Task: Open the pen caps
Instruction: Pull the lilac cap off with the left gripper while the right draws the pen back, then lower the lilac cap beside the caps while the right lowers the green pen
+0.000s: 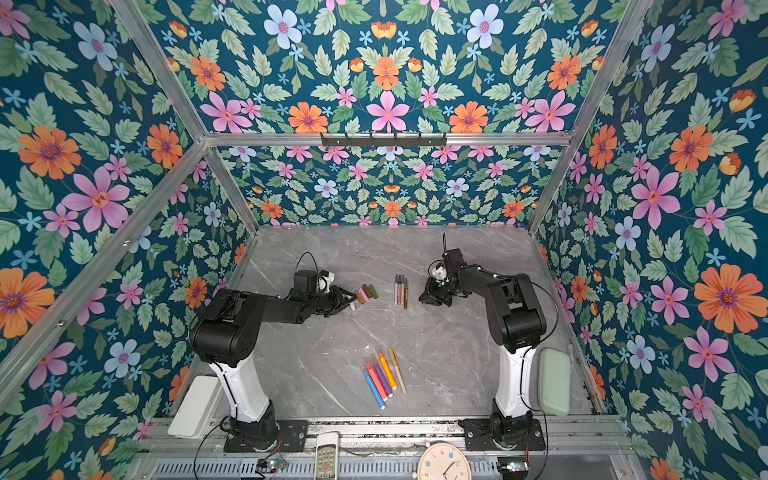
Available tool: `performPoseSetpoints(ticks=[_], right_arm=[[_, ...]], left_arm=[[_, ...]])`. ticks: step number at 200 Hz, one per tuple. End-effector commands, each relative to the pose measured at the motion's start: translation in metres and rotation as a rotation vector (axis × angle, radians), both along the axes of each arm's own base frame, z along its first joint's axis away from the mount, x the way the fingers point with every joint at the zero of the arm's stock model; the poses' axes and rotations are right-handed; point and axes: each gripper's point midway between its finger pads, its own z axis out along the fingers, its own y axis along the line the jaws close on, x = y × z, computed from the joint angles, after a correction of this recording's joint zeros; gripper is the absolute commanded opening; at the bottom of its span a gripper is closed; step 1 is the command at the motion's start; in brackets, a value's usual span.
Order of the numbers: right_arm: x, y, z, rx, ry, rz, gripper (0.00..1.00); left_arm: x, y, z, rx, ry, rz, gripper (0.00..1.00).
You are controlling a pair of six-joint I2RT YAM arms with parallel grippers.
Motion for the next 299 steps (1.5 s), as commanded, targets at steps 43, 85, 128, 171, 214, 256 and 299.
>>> performPoseSetpoints(ticks=[43, 85, 128, 171, 214, 256, 299], right_arm=[[-0.003, 0.003, 0.001, 0.017, -0.01, 0.026, 0.0], [-0.003, 0.002, 0.001, 0.009, -0.011, 0.021, 0.0], [-0.006, 0.005, 0.005, 0.002, -0.039, 0.037, 0.0], [-0.007, 0.01, 0.005, -0.011, -0.037, 0.059, 0.01], [-0.007, 0.014, 0.003, -0.016, -0.03, 0.078, 0.05], [-0.007, 0.014, 0.001, -0.02, -0.019, 0.077, 0.21], [-0.006, 0.013, 0.001, -0.024, -0.017, 0.075, 0.24]], left_arm=[[-0.005, 0.005, -0.002, 0.013, 0.022, 0.021, 0.32], [-0.005, 0.005, 0.0, 0.003, 0.023, 0.032, 0.32], [-0.003, 0.001, 0.008, -0.061, 0.01, 0.056, 0.32], [-0.004, 0.001, 0.012, -0.066, 0.002, 0.056, 0.32], [-0.006, 0.001, 0.011, -0.069, 0.006, 0.054, 0.31], [-0.008, 0.001, 0.014, -0.074, 0.002, 0.048, 0.31], [-0.015, 0.001, 0.022, -0.081, -0.015, 0.039, 0.31]])
